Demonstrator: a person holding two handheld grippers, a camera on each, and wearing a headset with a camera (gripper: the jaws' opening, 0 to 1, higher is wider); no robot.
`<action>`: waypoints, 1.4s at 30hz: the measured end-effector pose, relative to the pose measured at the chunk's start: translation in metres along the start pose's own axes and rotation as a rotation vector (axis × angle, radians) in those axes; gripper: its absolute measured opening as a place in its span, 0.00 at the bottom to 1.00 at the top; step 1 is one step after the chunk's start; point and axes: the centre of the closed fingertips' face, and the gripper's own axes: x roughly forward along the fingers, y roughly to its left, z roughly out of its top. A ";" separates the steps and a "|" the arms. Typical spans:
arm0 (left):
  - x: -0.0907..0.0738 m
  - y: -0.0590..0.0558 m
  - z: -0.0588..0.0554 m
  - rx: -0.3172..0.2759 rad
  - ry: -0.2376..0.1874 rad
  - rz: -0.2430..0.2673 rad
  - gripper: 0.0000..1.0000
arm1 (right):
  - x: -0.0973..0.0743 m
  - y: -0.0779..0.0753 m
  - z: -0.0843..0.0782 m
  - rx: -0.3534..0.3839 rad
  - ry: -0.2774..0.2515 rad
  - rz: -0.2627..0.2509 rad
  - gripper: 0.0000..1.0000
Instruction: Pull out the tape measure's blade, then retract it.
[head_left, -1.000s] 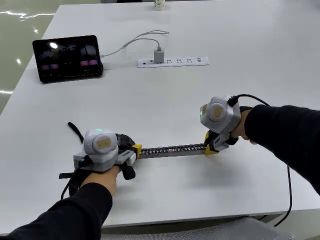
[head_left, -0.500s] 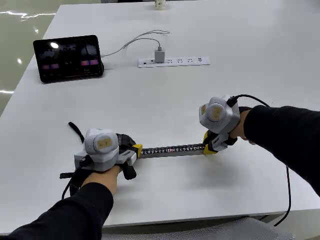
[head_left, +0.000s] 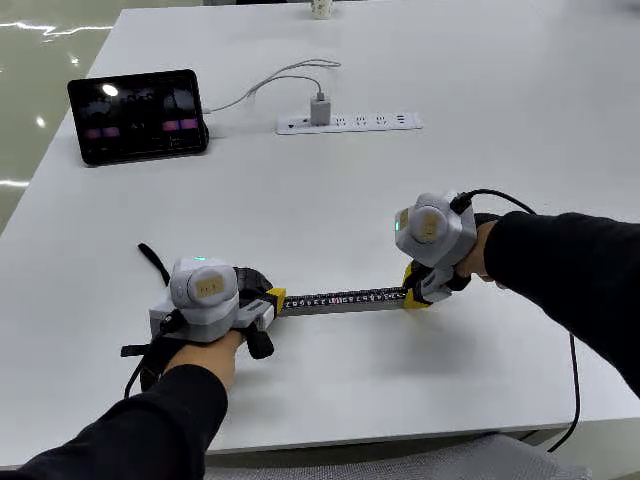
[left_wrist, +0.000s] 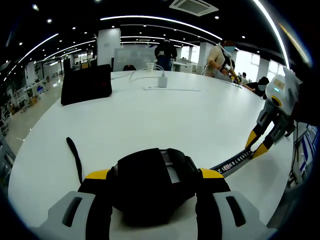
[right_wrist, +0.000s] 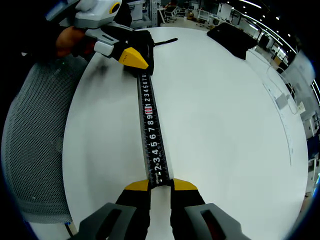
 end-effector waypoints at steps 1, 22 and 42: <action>0.000 0.000 0.000 0.000 -0.001 0.000 0.63 | 0.000 0.000 0.000 0.001 -0.001 0.000 0.11; 0.001 0.000 0.001 0.000 -0.003 0.000 0.63 | 0.004 0.001 0.008 -0.023 -0.023 0.002 0.11; 0.000 -0.001 0.001 0.001 -0.002 -0.002 0.63 | 0.008 0.001 0.016 -0.024 -0.041 0.004 0.11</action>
